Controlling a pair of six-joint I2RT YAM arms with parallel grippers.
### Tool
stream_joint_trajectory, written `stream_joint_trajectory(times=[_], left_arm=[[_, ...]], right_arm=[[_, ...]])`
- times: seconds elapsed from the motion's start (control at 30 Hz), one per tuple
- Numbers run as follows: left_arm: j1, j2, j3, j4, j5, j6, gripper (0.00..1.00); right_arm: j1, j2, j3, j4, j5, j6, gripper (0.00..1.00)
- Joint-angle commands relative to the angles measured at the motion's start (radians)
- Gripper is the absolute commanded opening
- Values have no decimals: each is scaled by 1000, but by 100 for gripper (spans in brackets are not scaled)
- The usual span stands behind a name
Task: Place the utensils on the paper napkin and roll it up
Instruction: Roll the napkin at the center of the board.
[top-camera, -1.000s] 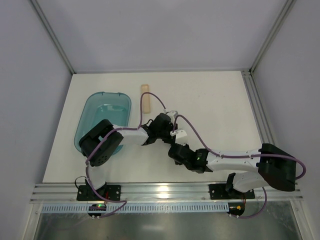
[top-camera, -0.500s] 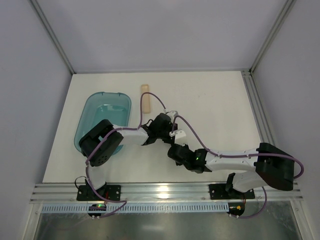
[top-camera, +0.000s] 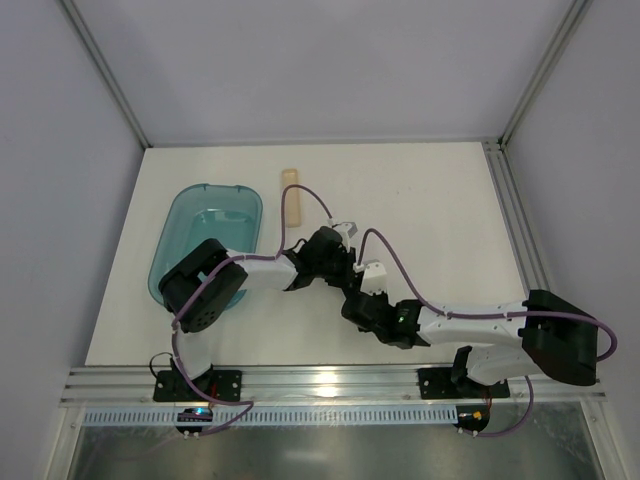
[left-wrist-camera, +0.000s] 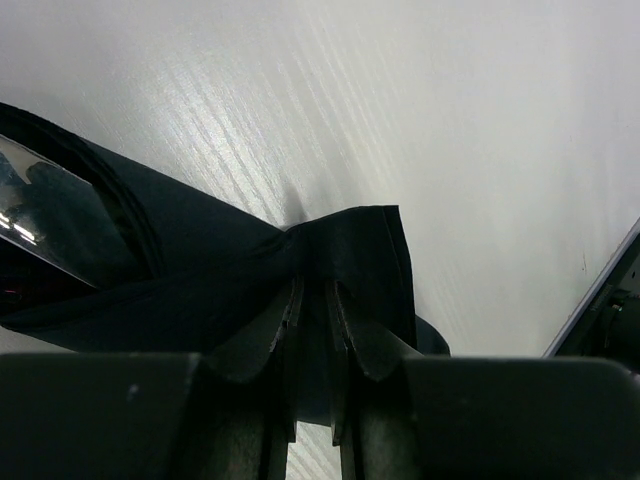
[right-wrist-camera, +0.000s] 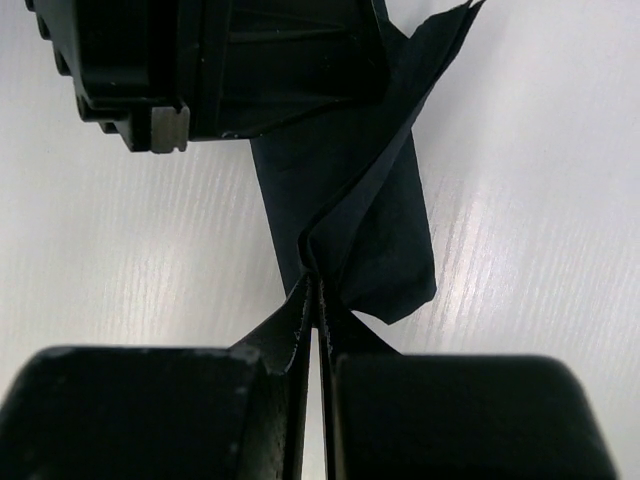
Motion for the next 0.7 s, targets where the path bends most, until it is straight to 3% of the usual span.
stream_joint_trajectory(times=[0.0, 0.2, 0.37, 0.47, 0.67], left_arm=[[-2, 16, 16, -32, -35, 21, 19], [0, 24, 21, -36, -38, 25, 19], [-2, 28, 26, -36, -32, 24, 19], [-2, 27, 29, -39, -32, 25, 19], [-2, 25, 36, -47, -30, 28, 19]], right_arm=[[1, -21, -1, -47, 45, 50, 4], [1, -37, 16, -90, 69, 53, 4], [1, -28, 31, -133, 93, 60, 25], [-1, -28, 34, -134, 94, 46, 31], [-1, -45, 53, -156, 114, 6, 33]])
